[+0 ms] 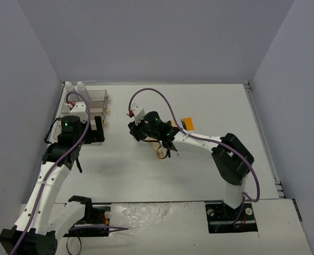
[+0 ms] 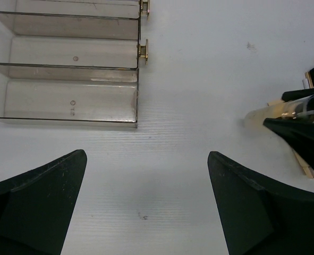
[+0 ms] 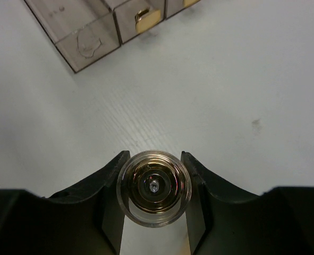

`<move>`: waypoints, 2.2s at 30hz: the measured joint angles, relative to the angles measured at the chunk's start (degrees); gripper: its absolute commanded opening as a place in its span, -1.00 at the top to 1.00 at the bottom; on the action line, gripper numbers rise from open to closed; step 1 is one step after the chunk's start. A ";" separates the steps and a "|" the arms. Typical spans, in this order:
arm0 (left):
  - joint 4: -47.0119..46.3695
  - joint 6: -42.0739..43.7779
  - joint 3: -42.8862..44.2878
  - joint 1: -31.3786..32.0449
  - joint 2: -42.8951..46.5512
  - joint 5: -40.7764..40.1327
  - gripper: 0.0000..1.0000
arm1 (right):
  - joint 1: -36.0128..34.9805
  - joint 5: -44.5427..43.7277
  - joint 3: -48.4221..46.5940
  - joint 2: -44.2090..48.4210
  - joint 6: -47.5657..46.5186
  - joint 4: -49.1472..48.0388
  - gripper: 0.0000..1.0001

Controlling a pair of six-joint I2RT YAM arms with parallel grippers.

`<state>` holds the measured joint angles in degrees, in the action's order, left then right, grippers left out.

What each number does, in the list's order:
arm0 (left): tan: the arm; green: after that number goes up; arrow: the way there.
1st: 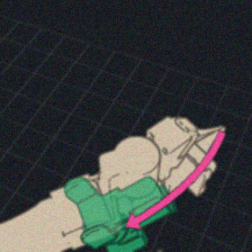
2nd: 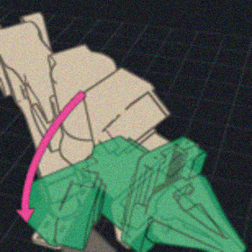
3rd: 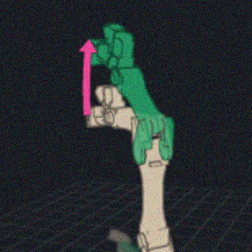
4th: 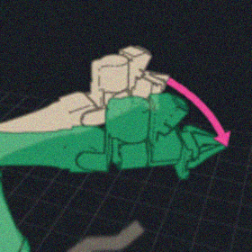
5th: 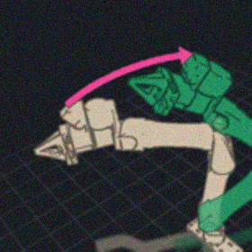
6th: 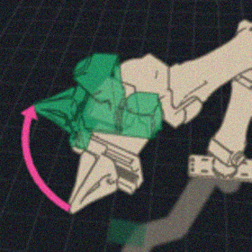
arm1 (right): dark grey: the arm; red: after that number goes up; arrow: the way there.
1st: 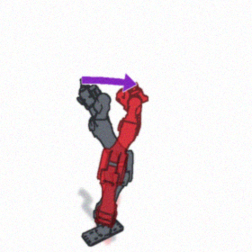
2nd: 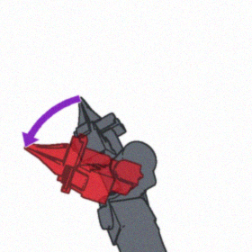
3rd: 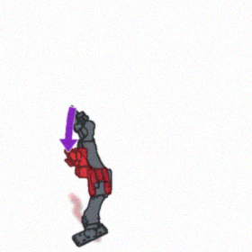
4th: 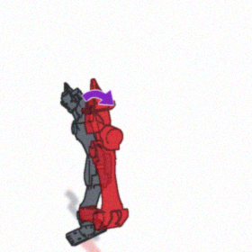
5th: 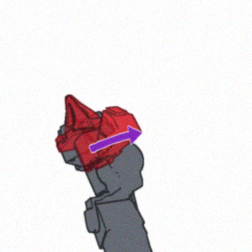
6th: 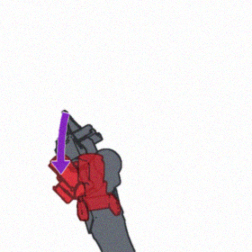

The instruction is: Organize the makeup

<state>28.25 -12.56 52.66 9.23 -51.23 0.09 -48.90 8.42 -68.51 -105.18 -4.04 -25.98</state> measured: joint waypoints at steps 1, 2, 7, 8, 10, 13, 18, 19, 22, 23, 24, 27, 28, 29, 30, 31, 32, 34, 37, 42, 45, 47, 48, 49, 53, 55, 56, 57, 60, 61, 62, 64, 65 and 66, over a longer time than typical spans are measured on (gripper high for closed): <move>0.02 0.00 0.00 0.00 0.09 -0.09 -0.94 | -0.64 -0.02 -0.50 -2.04 -0.28 0.02 1.00; 0.00 0.00 0.00 0.00 0.10 -0.14 -0.94 | -1.12 -0.02 -0.81 -3.91 -0.46 0.07 1.00; -0.05 0.00 0.00 -0.10 0.12 -0.10 -0.94 | -2.21 -0.02 -1.56 -7.60 -1.00 -0.96 0.96; -0.05 0.00 0.00 -0.21 0.12 -0.09 -0.94 | -2.21 -0.02 -1.58 -7.70 -1.00 -1.15 0.92; -0.06 0.00 -0.02 -0.35 0.12 0.08 -0.94 | -2.21 -0.04 -1.54 -7.91 -0.95 -1.54 0.66; -0.15 0.00 -0.02 -0.37 0.12 0.93 -0.94 | -2.19 -0.02 -1.07 -7.98 -0.79 -2.52 0.22; -0.38 0.02 -0.12 -0.37 0.12 3.08 -0.94 | -2.19 0.00 0.36 -7.92 -0.75 -4.37 -0.35; -0.55 0.02 -0.21 -0.37 0.12 3.42 -0.94 | -2.19 0.04 0.77 -7.86 -0.74 -4.43 -0.40; -1.08 0.02 -0.69 -0.37 0.12 4.51 -0.94 | -2.19 0.18 1.95 -7.39 -0.53 -4.26 -0.52; -1.16 0.02 -0.86 -0.37 0.12 4.78 -0.94 | -2.19 0.24 2.29 -7.05 -0.56 -4.19 -0.55; -1.12 0.02 -0.98 -0.37 0.12 5.04 -0.94 | -2.19 0.31 2.69 -6.49 -0.48 -3.96 -0.58; -1.40 0.07 -0.99 -0.37 0.10 5.86 -0.94 | -2.21 0.44 4.12 -3.23 -0.36 -2.99 -0.89; -1.60 0.11 -1.00 -0.37 0.10 6.20 -0.94 | -2.21 0.44 4.80 -1.55 -0.31 -2.60 -0.95; -1.75 0.14 -1.01 -0.36 0.10 6.55 -0.94 | -2.20 0.35 5.74 0.60 -0.23 -2.14 -0.99; -1.89 0.18 -1.01 -0.34 0.10 6.91 -0.94 | -2.19 0.25 6.71 2.82 -0.15 -1.66 -1.00; -2.00 0.28 -1.01 -0.12 0.04 7.24 -0.94 | -2.19 -0.02 7.55 5.26 -0.13 -1.17 -1.00; -2.16 0.36 -1.01 0.08 -0.08 7.42 -0.94 | -2.19 -0.52 8.67 7.91 -0.10 -0.65 -1.00; -2.53 0.44 -1.01 0.66 -0.64 7.60 -0.94 | -2.19 -1.78 11.10 13.56 0.01 0.44 -1.00; -2.87 0.39 -0.92 2.77 -2.30 7.42 -0.94 | -2.19 -4.71 14.74 22.46 0.45 2.75 -1.00; -3.08 -0.94 -0.38 10.27 -6.08 5.07 -0.94 | -1.94 -12.91 20.83 39.51 2.09 8.86 -1.00; -3.76 -2.47 0.53 14.67 -7.87 2.79 -0.94 | -1.23 -19.20 22.98 48.51 3.72 12.43 -1.00; -4.79 -3.33 0.92 16.93 -8.94 1.28 -0.94 | -0.76 -22.61 24.24 53.68 4.63 14.40 -1.00; -5.46 -3.77 1.07 17.99 -9.71 0.30 -0.94 | -0.54 -23.98 24.93 56.27 5.07 15.45 -1.00; -6.32 -4.20 1.20 19.06 -10.76 -0.69 -0.94 | -0.43 -25.15 25.72 58.90 5.43 16.74 -1.00; -9.56 -5.47 1.31 21.80 -15.86 -3.23 -0.93 | -0.29 -28.33 27.18 67.28 6.59 20.96 -1.00; -11.69 -6.03 1.16 22.80 -18.34 -4.06 -0.92 | -0.27 -29.26 27.28 70.00 7.08 22.07 -1.00; -12.67 -6.23 1.12 23.19 -19.54 -4.44 -0.92 | -0.27 -29.54 27.39 70.71 7.26 22.42 -1.00; -13.64 -6.41 1.09 23.58 -20.72 -4.83 -0.92 | -0.27 -29.81 27.52 71.39 7.42 22.78 -1.00; -16.11 -6.78 1.07 24.58 -23.89 -6.27 -0.85 | -0.27 -30.45 28.33 72.25 7.79 23.75 -1.00; -16.84 -6.88 1.07 24.85 -24.75 -6.68 -0.82 | -0.27 -30.50 28.65 72.24 7.92 24.03 -1.00; -17.51 -7.06 1.03 25.03 -25.47 -7.11 -0.81 | -0.27 -30.53 28.87 72.19 8.07 24.39 -1.00; -18.93 -7.34 0.67 25.24 -26.55 -7.97 -0.78 | -0.27 -30.53 29.17 72.15 8.18 24.91 -1.00; -19.57 -7.46 0.44 25.26 -26.96 -8.29 -0.76 | -0.27 -30.53 29.24 72.15 8.24 25.14 -1.00; -20.06 -7.76 0.08 25.31 -27.15 -8.76 -0.74 | -0.27 -30.53 29.27 72.16 8.31 25.18 -1.00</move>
<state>8.19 -20.32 52.74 34.54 -78.39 -8.67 -49.17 -22.11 -39.24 -33.02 4.27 -0.79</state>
